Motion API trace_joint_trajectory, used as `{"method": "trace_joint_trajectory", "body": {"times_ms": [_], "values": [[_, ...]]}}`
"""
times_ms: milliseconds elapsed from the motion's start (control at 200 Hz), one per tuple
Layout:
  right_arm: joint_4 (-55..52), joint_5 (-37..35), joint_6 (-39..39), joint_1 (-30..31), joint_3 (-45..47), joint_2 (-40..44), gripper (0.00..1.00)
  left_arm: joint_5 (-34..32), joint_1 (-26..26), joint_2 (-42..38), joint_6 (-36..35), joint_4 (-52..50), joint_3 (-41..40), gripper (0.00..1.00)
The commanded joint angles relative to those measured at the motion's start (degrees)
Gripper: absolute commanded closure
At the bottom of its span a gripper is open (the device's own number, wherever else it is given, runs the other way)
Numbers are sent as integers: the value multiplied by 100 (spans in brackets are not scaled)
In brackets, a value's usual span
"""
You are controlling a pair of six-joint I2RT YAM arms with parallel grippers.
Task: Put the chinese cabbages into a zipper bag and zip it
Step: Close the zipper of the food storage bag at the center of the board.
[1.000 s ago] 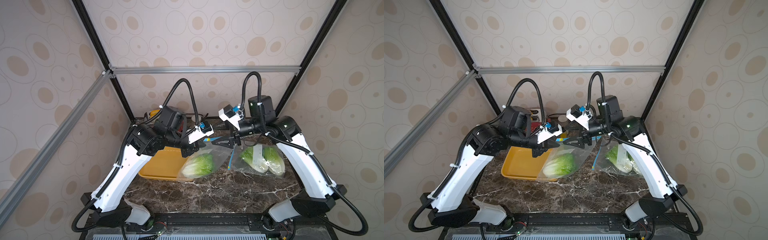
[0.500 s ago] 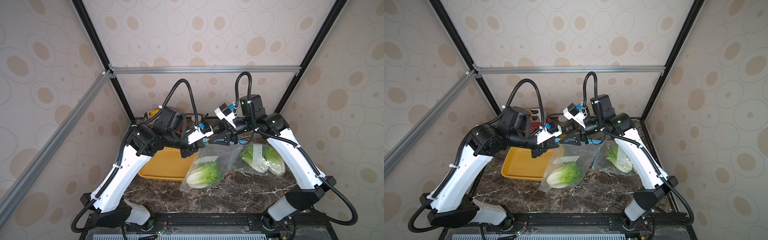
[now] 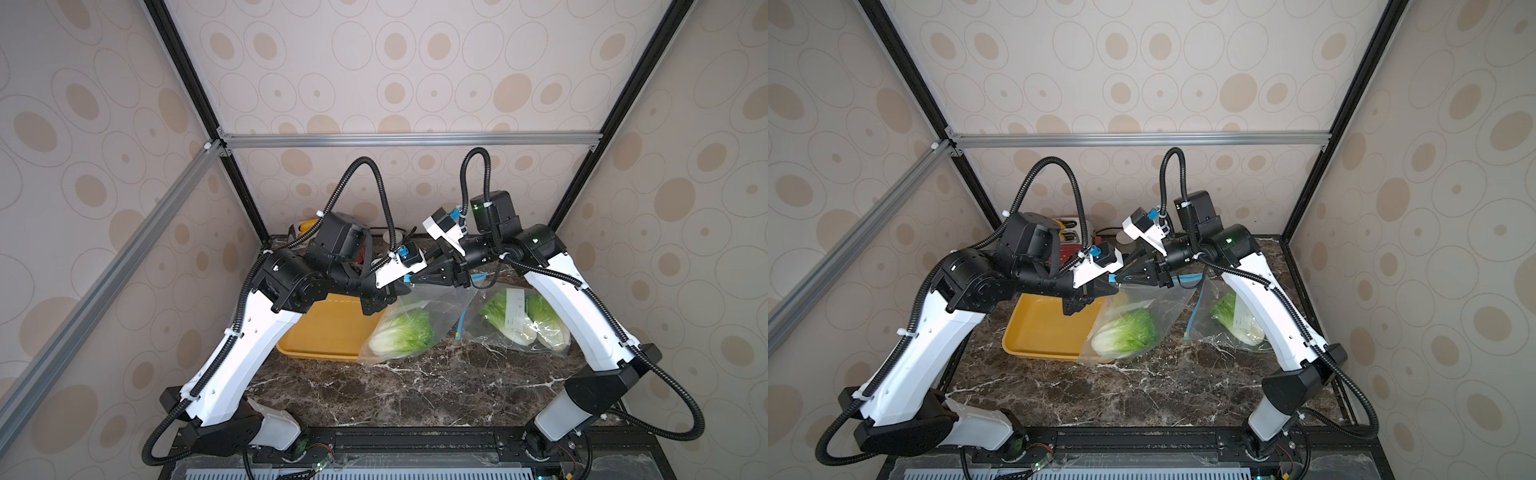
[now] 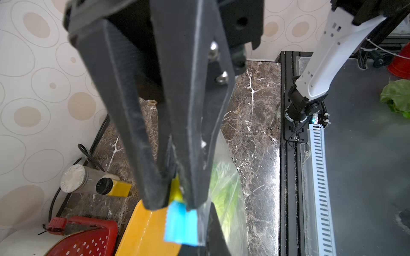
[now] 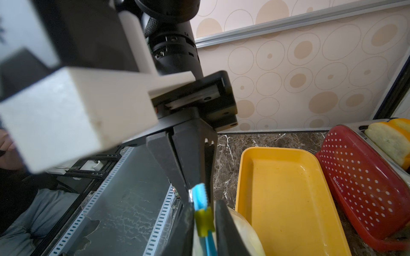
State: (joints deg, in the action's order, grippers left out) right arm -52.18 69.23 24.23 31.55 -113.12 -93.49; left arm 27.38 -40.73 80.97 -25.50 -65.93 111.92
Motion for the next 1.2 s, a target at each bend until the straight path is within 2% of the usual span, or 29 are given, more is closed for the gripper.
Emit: {"method": "trace_joint_trajectory", "body": {"times_ms": [0, 55, 100, 135, 225, 411, 476, 611, 666, 766, 866, 961, 1087, 1197], "values": [[-333, -98, 359, 32, -57, 89, 88, -88, 48, -224, -90, 371, 35, 100], [-370, -176, 323, -4, -27, 133, 89, -292, 30, -257, 202, 525, 70, 100], [-402, -169, 302, -53, -10, 178, 90, -172, 24, -300, 322, 525, 138, 100], [-395, -152, 298, -94, -4, 225, 90, -118, 29, -444, 287, 712, -75, 100], [-159, -150, 188, -166, 205, 445, 92, -487, 41, -784, 451, 1359, -757, 100], [316, 11, -224, -359, 639, 818, 93, -931, 57, -881, 615, 1520, -895, 100], [314, -130, -229, -378, 727, 910, 93, -892, 68, -850, 691, 1562, -851, 100], [-123, -613, 118, -385, 731, 963, 95, -235, 70, -929, 923, 1865, -906, 100], [-307, -727, 196, -453, 741, 1018, 96, -404, 67, -1009, 916, 1928, -987, 100], [-312, -552, 49, -891, 994, 1276, 96, -1071, 115, -1157, 998, 1993, -1089, 100], [-301, -1208, 1, -1138, 1439, 1687, 97, -1391, 157, -1186, 1235, 2076, -1050, 100], [66, -1284, -391, -1515, 1933, 2100, 98, -1571, 163, -1172, 1351, 2156, -1054, 100], [558, -1248, -915, -2483, 2598, 2689, 100, -1912, 174, -1176, 1561, 2354, -1057, 100], [756, -1247, -1182, -3063, 2908, 2986, 100, -2278, 192, -1075, 1708, 2354, -934, 100]]}}
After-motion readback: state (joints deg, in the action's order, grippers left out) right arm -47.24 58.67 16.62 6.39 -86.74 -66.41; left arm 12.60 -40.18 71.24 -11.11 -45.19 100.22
